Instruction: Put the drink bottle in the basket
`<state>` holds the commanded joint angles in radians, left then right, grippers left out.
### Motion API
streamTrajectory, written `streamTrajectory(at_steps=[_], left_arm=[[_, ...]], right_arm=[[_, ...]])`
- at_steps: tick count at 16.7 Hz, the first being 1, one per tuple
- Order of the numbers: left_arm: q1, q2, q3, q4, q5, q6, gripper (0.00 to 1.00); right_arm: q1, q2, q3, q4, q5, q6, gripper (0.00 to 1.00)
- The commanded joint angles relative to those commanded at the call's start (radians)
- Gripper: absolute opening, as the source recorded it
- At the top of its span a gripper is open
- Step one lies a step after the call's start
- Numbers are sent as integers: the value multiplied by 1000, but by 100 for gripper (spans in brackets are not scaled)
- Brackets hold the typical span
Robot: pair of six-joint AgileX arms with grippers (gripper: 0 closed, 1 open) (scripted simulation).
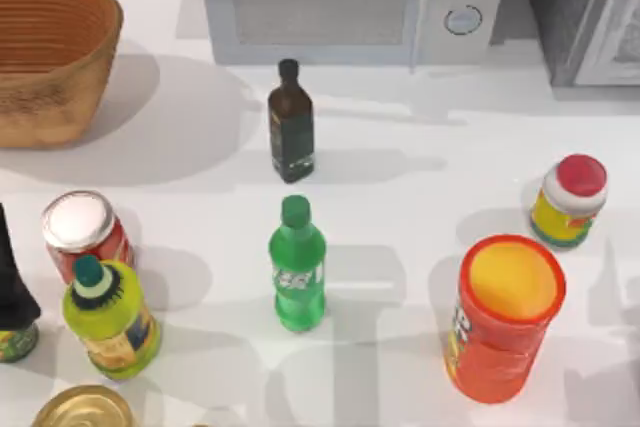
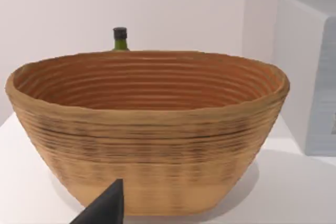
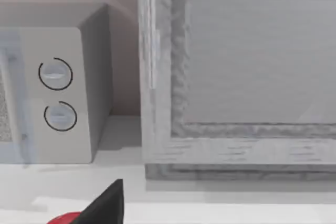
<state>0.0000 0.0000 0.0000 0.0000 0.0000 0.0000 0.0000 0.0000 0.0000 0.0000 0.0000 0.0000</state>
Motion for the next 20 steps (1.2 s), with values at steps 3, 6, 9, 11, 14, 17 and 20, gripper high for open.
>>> streamTrajectory(at_steps=[3, 6, 9, 11, 14, 17, 20], left_arm=[[-1, 9, 5, 9, 6, 5, 100], [-10, 96, 43, 86, 44, 33, 100], [-41, 270, 97, 236, 86, 69, 100], [-83, 422, 130, 356, 108, 88, 100], [-182, 675, 170, 542, 138, 109, 100], [-315, 925, 184, 721, 169, 118, 100], [-469, 1148, 172, 879, 189, 112, 100]], right_arm=[[0, 0, 0, 0, 0, 0, 100], [0, 0, 0, 0, 0, 0, 100], [0, 0, 0, 0, 0, 0, 100], [0, 0, 0, 0, 0, 0, 100], [0, 0, 0, 0, 0, 0, 100], [0, 0, 0, 0, 0, 0, 100], [0, 0, 0, 0, 0, 0, 100]])
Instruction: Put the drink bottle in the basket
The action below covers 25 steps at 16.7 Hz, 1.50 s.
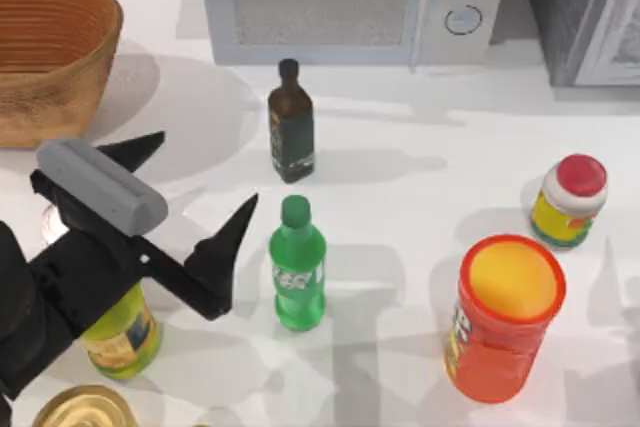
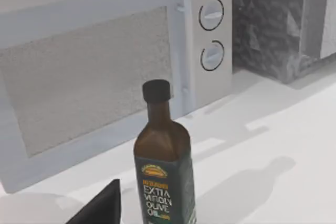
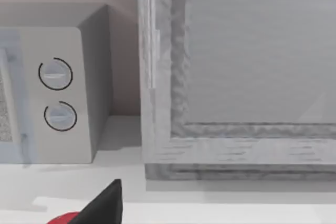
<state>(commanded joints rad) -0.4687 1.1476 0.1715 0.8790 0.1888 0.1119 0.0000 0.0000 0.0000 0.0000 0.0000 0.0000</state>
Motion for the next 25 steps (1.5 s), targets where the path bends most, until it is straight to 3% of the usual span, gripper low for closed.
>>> streamTrajectory(at_steps=[3, 6, 15, 25], left_arm=[[-131, 170, -39, 115, -11, -24, 100], [-190, 266, -94, 171, -35, -49, 100], [-212, 316, -63, 176, -56, -58, 100], [-242, 656, 122, 329, -81, -66, 100]], right_arm=[[0, 0, 0, 0, 0, 0, 100], [0, 0, 0, 0, 0, 0, 100], [0, 0, 0, 0, 0, 0, 100], [0, 0, 0, 0, 0, 0, 100]])
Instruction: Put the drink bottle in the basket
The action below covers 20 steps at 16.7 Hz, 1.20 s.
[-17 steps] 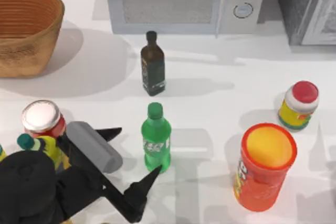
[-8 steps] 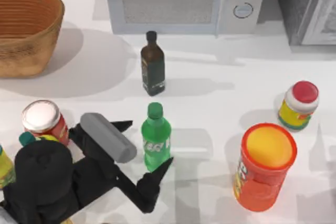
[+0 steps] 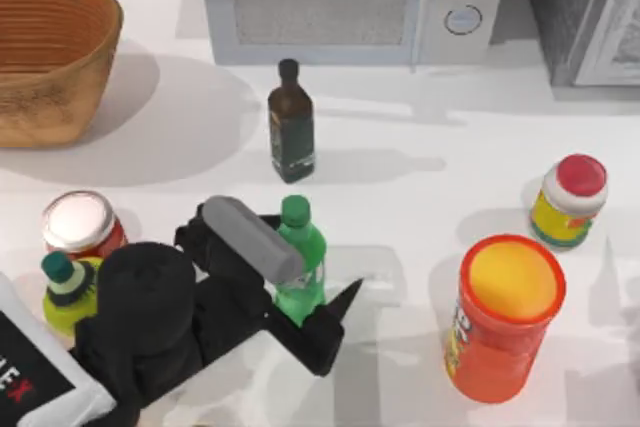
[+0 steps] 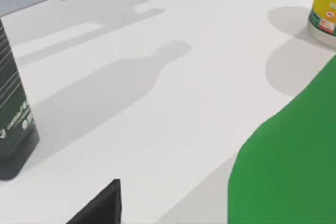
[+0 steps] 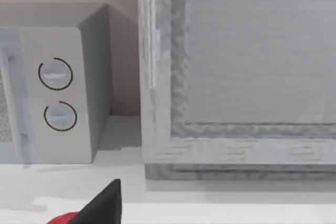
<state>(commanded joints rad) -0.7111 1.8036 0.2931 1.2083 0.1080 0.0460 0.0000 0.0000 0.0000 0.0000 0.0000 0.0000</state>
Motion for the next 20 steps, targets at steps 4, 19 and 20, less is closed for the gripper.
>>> streamTrajectory(at_steps=[4, 19, 20], left_arm=[[2, 24, 10, 14, 2, 0, 100], [2, 24, 10, 14, 2, 0, 0], [2, 24, 10, 14, 2, 0, 0]], right_arm=[[0, 0, 0, 0, 0, 0, 100], [0, 0, 0, 0, 0, 0, 100], [0, 0, 0, 0, 0, 0, 100]])
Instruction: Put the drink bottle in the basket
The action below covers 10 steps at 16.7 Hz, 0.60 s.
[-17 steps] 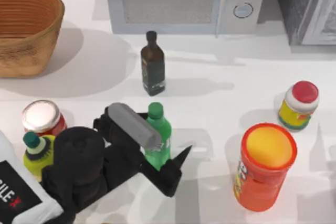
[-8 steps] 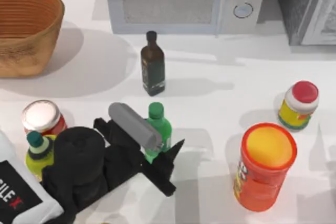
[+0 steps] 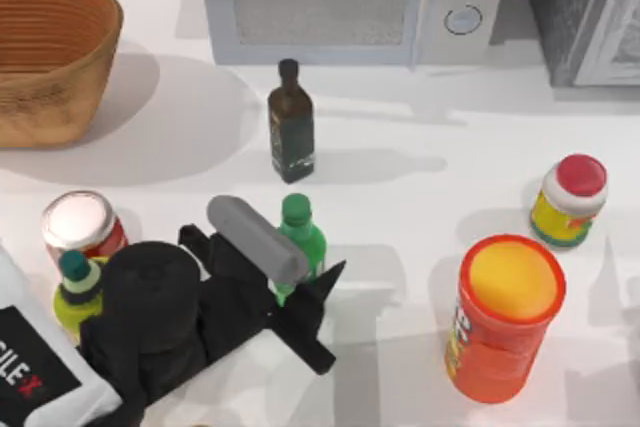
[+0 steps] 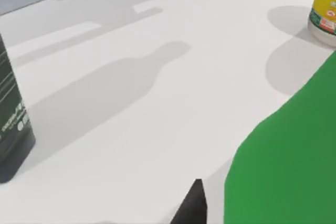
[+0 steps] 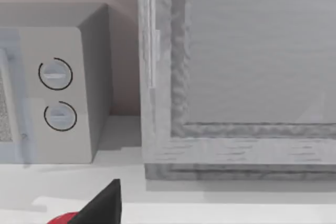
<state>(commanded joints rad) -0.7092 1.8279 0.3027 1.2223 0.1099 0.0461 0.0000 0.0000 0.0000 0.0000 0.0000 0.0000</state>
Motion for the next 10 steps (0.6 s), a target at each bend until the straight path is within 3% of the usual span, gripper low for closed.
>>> streamTrajectory(at_steps=[10], left_arm=[[9, -17, 22, -29, -1, -1, 0]], right_arm=[[0, 0, 0, 0, 0, 0, 100]])
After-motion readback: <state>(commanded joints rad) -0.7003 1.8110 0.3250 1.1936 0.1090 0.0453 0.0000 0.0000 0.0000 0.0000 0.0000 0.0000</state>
